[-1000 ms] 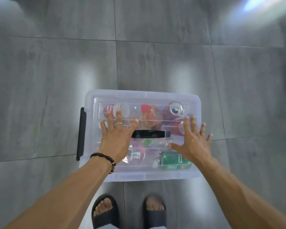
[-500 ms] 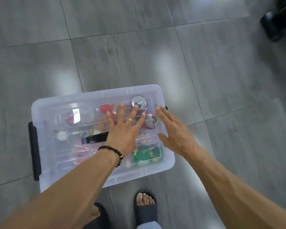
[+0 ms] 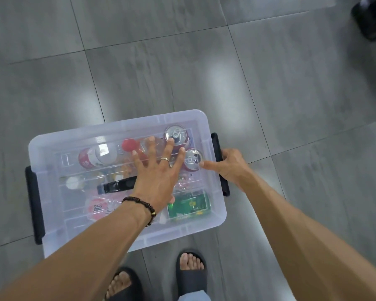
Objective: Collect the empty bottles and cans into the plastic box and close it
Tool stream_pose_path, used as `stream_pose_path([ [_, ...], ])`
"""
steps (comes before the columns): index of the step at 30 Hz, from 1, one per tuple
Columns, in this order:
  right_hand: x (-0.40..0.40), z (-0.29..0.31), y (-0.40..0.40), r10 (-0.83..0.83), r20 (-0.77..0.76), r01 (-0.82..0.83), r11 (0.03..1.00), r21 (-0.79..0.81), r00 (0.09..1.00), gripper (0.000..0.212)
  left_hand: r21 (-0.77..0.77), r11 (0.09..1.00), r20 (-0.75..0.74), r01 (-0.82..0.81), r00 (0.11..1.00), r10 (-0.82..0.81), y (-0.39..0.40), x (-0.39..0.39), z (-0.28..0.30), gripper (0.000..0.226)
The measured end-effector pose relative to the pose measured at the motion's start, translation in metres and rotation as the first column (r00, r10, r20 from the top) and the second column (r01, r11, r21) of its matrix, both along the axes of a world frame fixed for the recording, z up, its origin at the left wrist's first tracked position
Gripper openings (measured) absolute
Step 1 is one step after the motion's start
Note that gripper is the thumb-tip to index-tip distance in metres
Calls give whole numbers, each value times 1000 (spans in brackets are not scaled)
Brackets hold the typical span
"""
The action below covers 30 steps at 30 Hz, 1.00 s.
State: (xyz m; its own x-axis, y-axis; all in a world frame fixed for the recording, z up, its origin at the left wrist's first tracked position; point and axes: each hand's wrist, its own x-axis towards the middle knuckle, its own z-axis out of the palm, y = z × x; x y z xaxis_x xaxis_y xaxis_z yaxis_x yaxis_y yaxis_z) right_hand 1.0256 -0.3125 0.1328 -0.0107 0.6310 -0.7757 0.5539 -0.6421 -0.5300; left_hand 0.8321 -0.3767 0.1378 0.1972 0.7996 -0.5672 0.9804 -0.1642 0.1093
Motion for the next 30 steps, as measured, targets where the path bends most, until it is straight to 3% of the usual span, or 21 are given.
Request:
stream_pose_path([
  [15,-13,-4,-18,80,382,-191,946,262,921,38,-10,1000,-29,-11,1000,11,3,6,-1,132],
  [24,-15,-10,-23,88,390,-215,931,294,917,39,-12,1000,-26,-28,999,28,4,5,-1,131],
  [28,-15,-1,-28,181,354,-248,957,152,918,36,-5,999,-1,-37,999,37,1,2,11,127],
  [30,-13,18,-31,136,302,-188,971,150,944,38,42,997,77,-69,995,65,-4,-4,22,112],
])
